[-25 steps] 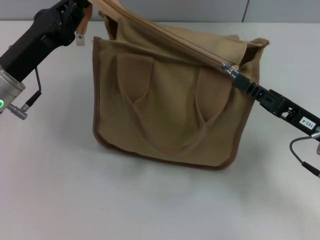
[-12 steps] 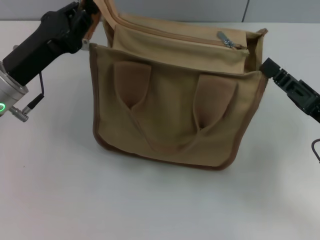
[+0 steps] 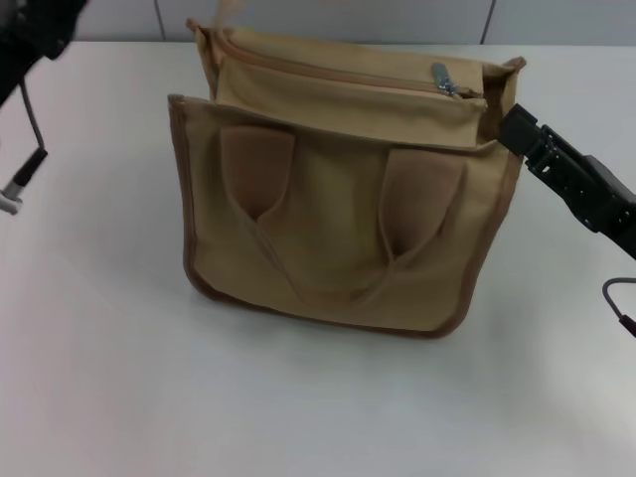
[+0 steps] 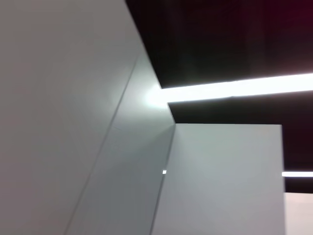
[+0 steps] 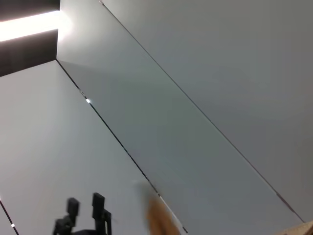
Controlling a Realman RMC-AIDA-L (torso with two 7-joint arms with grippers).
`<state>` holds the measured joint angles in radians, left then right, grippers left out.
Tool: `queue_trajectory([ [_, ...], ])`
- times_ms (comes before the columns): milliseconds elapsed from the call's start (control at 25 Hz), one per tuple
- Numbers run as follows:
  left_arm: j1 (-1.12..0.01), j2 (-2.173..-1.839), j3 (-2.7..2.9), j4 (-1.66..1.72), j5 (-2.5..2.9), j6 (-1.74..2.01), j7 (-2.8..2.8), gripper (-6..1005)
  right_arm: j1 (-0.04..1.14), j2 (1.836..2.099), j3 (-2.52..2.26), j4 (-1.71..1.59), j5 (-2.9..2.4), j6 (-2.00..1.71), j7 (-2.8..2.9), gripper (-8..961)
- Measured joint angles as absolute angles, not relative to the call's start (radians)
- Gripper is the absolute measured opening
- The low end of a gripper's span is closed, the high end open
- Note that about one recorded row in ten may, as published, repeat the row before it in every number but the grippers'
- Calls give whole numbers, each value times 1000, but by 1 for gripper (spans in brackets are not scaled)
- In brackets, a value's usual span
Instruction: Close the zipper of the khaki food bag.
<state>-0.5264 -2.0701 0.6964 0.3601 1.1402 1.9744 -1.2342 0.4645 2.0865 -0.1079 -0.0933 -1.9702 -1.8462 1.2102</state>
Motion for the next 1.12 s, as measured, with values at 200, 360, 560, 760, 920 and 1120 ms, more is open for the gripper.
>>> queue_trajectory([
  [200,-505,-2068,826,390,1167,1976,-1212,472,463,2087,-116,-74,-1980,-1879,1087,585],
  [360,-440,-2051,926,448,1358,1957,-1081,610,458,2083,-179,-83,-2023,-1942,969,587],
  [560,-317,-2051,925,523,1538,1937,-895,718,431,2081,-288,-92,-2037,-1988,790,590],
  [760,-253,-2041,928,520,1581,1891,-824,783,430,2081,-416,-114,-2037,-1978,755,593],
  [920,-240,-2035,927,515,1627,1886,-826,783,439,2084,-498,-116,-2037,-1906,773,619],
  [1120,-239,-2033,925,517,1673,1896,-832,783,443,2087,-535,-109,-2037,-1868,755,737],
])
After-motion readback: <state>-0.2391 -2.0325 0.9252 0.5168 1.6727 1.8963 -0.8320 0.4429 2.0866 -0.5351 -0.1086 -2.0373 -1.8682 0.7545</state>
